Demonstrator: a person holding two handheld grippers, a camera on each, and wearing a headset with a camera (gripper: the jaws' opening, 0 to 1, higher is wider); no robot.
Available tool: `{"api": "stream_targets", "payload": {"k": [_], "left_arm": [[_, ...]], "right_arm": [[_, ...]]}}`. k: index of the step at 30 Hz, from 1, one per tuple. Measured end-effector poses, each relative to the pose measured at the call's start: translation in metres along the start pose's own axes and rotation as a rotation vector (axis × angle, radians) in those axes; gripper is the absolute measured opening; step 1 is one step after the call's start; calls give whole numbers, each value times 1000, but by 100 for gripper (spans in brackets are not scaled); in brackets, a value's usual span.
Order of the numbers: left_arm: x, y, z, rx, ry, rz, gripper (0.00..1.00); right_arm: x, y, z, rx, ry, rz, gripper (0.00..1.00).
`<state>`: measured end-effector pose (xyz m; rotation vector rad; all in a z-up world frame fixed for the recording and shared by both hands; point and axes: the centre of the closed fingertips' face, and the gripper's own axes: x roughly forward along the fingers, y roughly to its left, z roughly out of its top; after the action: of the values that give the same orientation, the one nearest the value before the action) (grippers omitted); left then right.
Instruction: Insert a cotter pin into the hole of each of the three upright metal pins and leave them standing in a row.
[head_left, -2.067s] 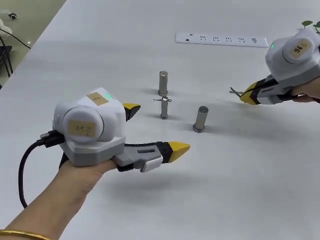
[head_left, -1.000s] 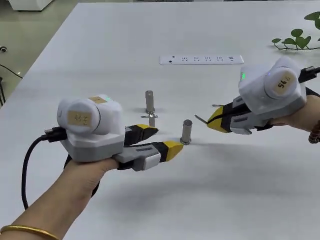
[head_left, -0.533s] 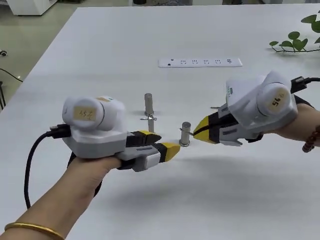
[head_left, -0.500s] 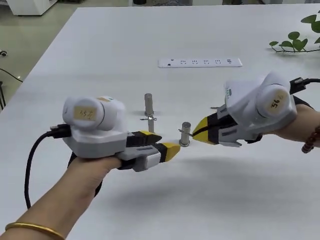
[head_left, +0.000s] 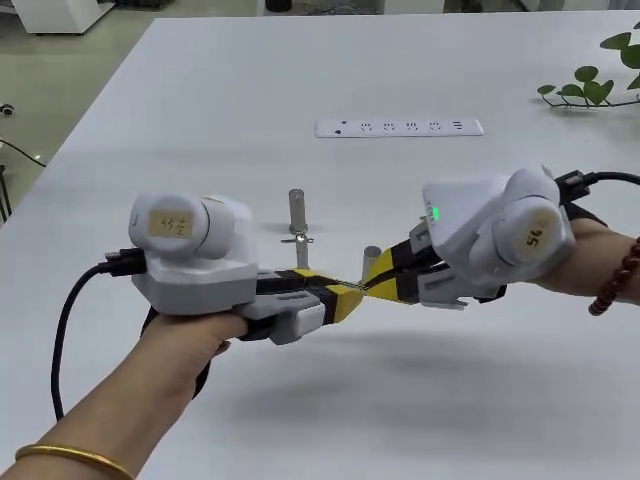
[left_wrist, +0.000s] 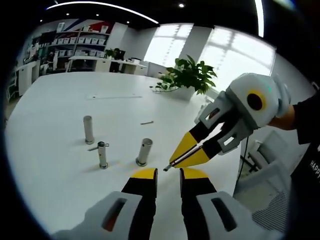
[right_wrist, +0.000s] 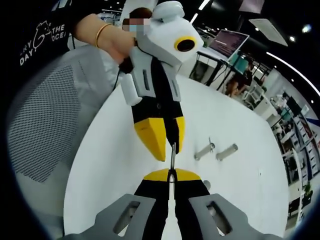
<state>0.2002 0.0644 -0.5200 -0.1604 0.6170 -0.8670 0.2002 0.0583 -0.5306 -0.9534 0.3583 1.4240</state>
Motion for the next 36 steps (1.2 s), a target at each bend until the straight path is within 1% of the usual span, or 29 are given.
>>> {"api": "stream_targets", "payload": {"k": [4, 9, 11, 13, 17, 19, 21, 24, 26, 30, 33, 36], "left_arm": [[0, -3, 0, -9, 0, -15, 8], [1, -4, -1, -34, -2, -20, 6], [1, -4, -2, -39, 0, -21, 4], [1, -3, -2, -40, 0, -20, 0], [1, -2, -3, -47, -2, -25, 0], [0, -3, -4, -23, 1, -30, 0], [-1, -4, -4, 30, 1, -31, 0], [-1, -2, -3, 64, -7, -19, 0], [0, -2, -3, 75, -9, -17, 0], [0, -1, -2, 74, -12, -17, 0], [0, -2, -1, 86, -10, -18, 0], [0, -2, -2, 98, -11, -20, 0]], "right_arm": [[1, 1, 3, -20, -3, 2, 0], [2, 3, 6, -56, 7, 6, 0], [3, 3, 7, -58, 7, 5, 0], [3, 4, 7, -60, 6, 6, 0], [3, 4, 7, -70, 14, 4, 0], [3, 5, 7, -76, 16, 6, 0], [4, 6, 7, -74, 16, 8, 0], [4, 5, 8, -59, 14, -1, 0], [4, 4, 7, -54, 14, -4, 0], [3, 3, 7, -50, 13, -15, 0], [3, 3, 8, -20, 8, -13, 0], [3, 3, 7, -8, 8, -15, 0]]}}
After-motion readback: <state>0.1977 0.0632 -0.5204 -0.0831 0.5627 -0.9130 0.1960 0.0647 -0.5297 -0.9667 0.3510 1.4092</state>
